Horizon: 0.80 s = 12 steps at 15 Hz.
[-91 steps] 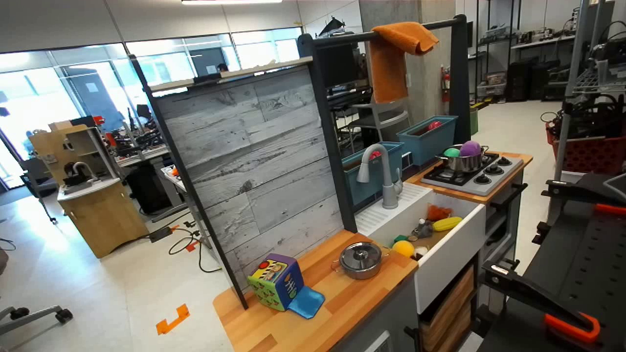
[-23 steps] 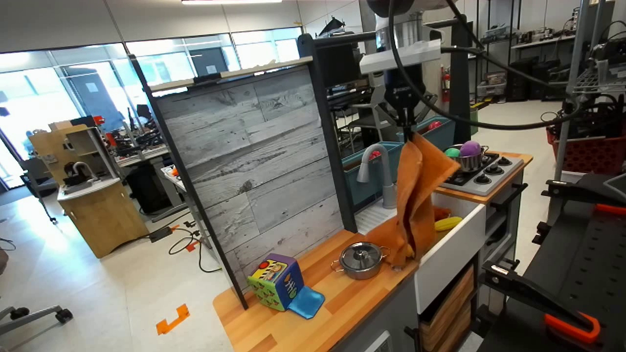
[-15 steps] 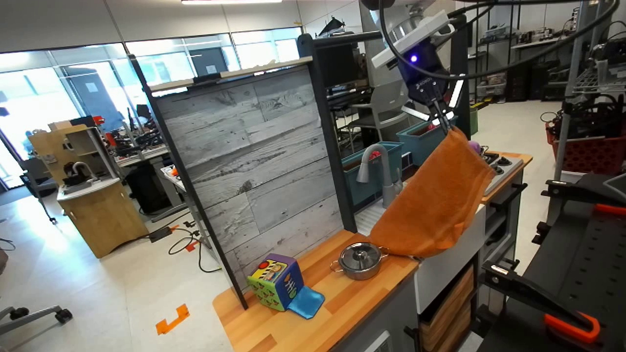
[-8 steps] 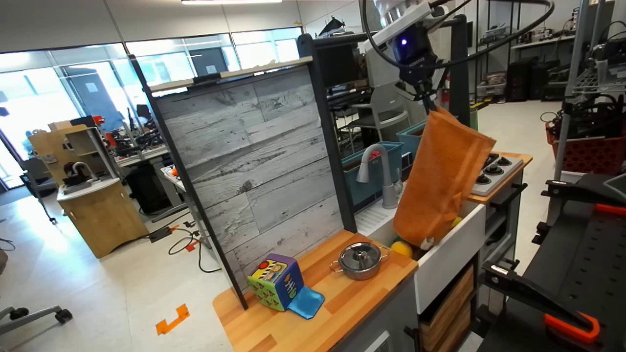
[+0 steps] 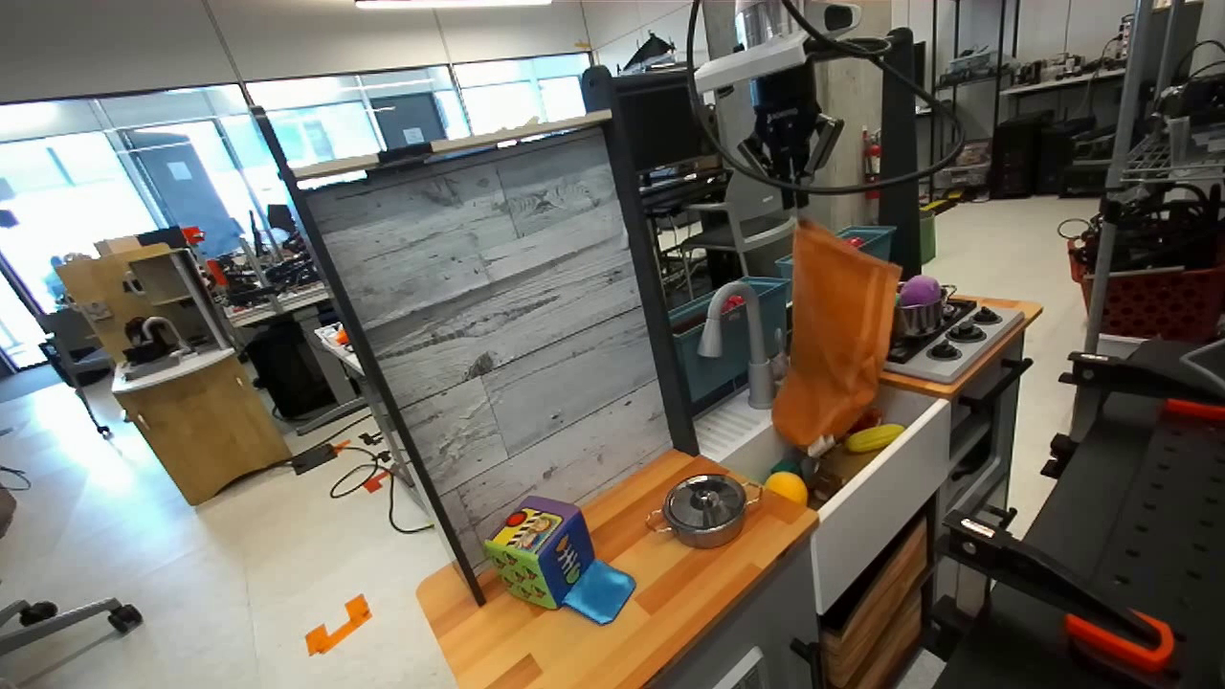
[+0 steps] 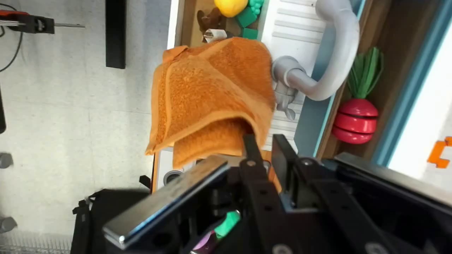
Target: Pick up the cloth and put it in the sink, then pick up the lid from the pot and put it on the counter
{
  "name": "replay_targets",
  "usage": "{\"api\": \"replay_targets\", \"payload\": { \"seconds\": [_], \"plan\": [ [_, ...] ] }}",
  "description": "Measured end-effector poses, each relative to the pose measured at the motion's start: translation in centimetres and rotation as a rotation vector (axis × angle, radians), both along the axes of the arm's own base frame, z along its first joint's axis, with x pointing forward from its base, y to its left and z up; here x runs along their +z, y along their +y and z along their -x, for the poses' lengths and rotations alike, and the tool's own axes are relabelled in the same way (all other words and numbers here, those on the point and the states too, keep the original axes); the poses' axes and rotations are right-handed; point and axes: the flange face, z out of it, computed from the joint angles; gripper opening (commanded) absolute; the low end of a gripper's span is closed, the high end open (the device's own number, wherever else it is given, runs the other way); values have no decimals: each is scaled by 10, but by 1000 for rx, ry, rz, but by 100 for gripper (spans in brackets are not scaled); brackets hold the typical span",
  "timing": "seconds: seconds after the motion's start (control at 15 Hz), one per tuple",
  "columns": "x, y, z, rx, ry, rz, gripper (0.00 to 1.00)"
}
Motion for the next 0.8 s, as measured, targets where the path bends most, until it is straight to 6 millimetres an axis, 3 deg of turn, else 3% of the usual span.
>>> {"api": "replay_targets", "payload": {
  "seconds": [0.27, 0.47, 0.8],
  "plan": [
    [-5, 3, 1, -34, -3, -5, 78],
    [-17, 28, 12, 26, 103, -115, 99],
    [-24, 106, 34, 207, 229, -288, 100]
  ]
}}
